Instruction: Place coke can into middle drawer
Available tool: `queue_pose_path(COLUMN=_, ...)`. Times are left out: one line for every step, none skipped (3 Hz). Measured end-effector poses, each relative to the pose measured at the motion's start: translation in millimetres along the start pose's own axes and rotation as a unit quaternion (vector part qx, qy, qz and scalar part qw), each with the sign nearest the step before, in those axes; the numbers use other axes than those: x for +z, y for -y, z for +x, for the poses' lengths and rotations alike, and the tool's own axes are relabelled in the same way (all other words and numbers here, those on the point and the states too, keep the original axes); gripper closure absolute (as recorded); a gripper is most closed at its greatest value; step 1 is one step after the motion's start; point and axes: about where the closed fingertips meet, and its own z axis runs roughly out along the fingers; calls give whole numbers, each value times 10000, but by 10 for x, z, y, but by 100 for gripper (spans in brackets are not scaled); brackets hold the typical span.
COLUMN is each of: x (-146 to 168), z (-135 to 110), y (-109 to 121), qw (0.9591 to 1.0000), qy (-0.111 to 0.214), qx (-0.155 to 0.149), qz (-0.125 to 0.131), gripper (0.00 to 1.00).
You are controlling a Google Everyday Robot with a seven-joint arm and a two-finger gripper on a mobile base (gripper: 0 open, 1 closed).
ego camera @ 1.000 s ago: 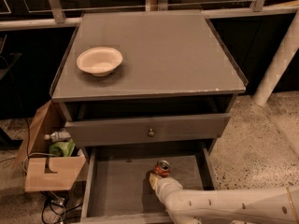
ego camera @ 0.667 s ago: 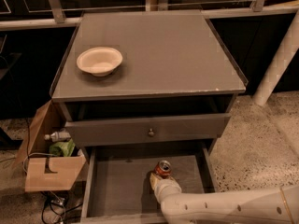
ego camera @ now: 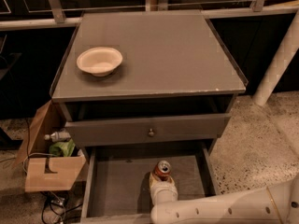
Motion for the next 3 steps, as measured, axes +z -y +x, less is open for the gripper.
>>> queue_pose_path(x=46, z=9, y=-27, qw=9998, qy=71, qx=-70, qz=190, gripper=100)
queue_pose_path(x=74, z=86, y=-13, qw=9997, qy=34, qx=-56, qz=223, gripper=100)
queue_pose_path(x=75, z=168, y=-3, qw=9995, qy=25, qx=-122, qz=291, gripper=100)
